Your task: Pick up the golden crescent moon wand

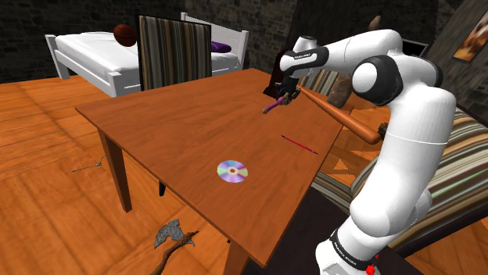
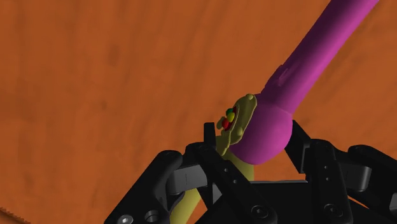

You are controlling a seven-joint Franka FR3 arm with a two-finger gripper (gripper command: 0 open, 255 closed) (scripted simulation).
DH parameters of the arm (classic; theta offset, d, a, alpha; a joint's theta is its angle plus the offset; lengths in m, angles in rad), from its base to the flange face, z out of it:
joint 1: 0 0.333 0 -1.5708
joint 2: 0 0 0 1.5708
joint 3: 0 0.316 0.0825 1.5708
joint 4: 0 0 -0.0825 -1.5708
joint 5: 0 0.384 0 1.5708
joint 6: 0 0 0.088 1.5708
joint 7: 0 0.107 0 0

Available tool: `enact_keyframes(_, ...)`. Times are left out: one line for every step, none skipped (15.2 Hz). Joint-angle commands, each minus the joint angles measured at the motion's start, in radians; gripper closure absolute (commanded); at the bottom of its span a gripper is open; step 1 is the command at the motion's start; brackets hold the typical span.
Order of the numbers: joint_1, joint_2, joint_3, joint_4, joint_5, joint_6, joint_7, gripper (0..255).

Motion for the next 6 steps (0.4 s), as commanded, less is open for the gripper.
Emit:
enact_keyframes(0.002,-0.011,0.000,0.011,-0.003,-0.022,0.002,255)
enact_keyframes(0.002,-0.014,-0.001,0.021,-0.003,-0.035,0.002,255)
enact_keyframes(0.002,-0.016,-0.001,0.031,-0.004,-0.047,0.001,255)
enact_keyframes(0.002,-0.019,-0.001,0.041,-0.004,-0.060,0.001,255)
enact_keyframes(0.002,-0.019,-0.001,0.042,-0.004,-0.061,0.001,255)
enact_keyframes(0.002,-0.019,-0.001,0.042,-0.004,-0.061,0.001,255)
